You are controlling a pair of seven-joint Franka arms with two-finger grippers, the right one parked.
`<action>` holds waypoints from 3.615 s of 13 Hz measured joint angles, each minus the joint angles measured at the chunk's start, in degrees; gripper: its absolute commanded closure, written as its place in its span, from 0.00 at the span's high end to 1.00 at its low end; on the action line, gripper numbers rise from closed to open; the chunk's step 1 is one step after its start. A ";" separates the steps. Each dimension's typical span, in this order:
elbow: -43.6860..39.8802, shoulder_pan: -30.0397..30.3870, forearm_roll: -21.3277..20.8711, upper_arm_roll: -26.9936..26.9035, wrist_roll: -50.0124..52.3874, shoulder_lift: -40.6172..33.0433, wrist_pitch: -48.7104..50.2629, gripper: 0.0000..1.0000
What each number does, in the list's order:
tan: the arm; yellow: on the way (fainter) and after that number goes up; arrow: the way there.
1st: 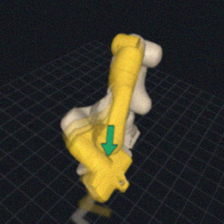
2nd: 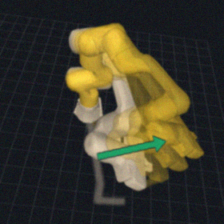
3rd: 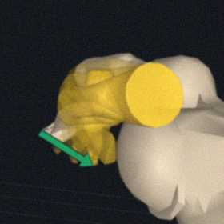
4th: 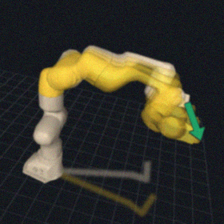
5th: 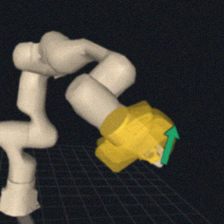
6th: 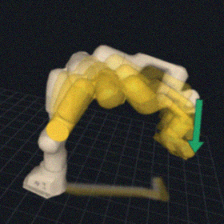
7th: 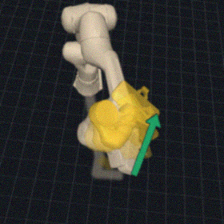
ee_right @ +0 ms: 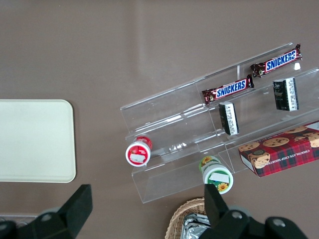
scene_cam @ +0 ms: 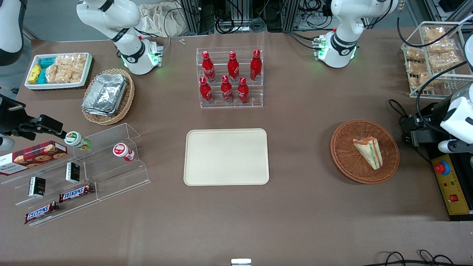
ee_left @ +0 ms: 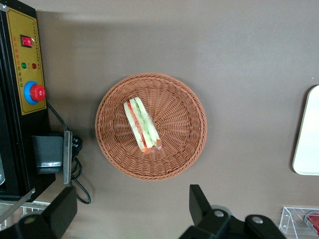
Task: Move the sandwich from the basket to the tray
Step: 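Move the left gripper over the wrapped sandwich in the wicker basket, then lower the left gripper and close it on the sandwich, then lift the sandwich out of the basket with the left gripper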
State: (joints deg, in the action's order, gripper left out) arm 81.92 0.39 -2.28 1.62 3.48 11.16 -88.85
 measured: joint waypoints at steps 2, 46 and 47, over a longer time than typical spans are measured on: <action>-0.09 -0.01 0.00 0.00 0.00 0.10 -0.77 1.00; 24.80 1.23 0.30 0.51 21.32 2.50 -21.54 0.10; 21.00 1.14 0.31 1.23 21.35 1.54 -16.25 0.10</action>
State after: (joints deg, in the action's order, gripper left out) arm 102.91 1.53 -1.97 2.85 24.83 12.70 -105.10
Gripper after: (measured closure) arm 0.850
